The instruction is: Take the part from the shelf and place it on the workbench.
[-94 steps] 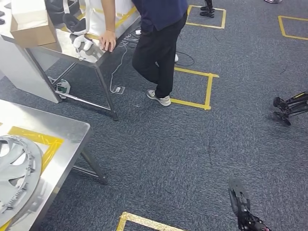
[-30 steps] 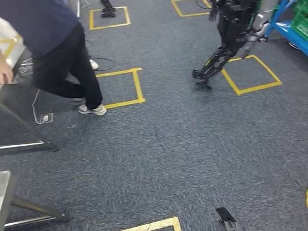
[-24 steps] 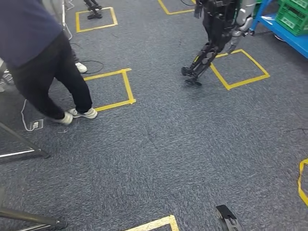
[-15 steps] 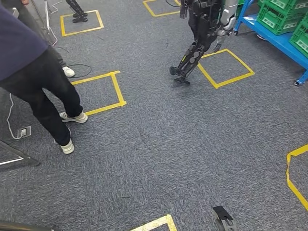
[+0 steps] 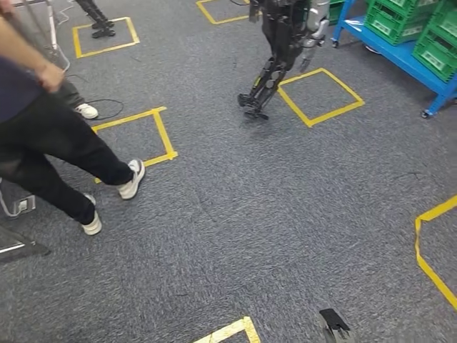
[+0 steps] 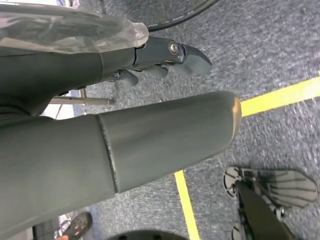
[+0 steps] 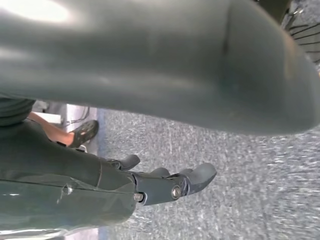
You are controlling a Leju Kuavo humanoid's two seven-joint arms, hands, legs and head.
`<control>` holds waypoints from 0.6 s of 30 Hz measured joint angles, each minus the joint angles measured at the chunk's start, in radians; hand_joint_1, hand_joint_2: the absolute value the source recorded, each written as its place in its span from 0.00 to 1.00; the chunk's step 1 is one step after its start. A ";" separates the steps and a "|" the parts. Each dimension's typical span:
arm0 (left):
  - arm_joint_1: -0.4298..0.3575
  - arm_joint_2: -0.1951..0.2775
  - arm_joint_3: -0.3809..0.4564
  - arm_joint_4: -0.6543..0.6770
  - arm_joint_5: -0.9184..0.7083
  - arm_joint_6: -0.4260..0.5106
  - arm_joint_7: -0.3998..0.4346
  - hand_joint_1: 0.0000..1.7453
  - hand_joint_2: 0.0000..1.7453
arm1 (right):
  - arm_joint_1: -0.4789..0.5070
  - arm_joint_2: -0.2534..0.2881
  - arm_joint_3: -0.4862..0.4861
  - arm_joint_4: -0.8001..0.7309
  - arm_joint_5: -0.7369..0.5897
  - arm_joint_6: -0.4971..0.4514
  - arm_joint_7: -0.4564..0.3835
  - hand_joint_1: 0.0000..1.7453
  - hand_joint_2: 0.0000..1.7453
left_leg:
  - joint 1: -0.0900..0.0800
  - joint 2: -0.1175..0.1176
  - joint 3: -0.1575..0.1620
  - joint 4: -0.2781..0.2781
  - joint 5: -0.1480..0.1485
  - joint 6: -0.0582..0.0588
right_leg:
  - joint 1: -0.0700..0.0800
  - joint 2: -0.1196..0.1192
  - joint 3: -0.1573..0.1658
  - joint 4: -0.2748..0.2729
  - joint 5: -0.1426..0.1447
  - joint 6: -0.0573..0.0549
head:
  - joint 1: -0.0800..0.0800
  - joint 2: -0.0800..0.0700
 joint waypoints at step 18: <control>-0.001 0.002 0.000 0.000 0.012 -0.002 -0.006 0.00 0.00 | 0.001 0.003 0.000 0.000 -0.036 0.014 -0.017 0.00 0.00 | 0.005 -0.063 -0.004 -0.015 0.013 0.028 | 0.001 0.076 -0.034 0.040 -0.013 0.011 | -0.025 0.000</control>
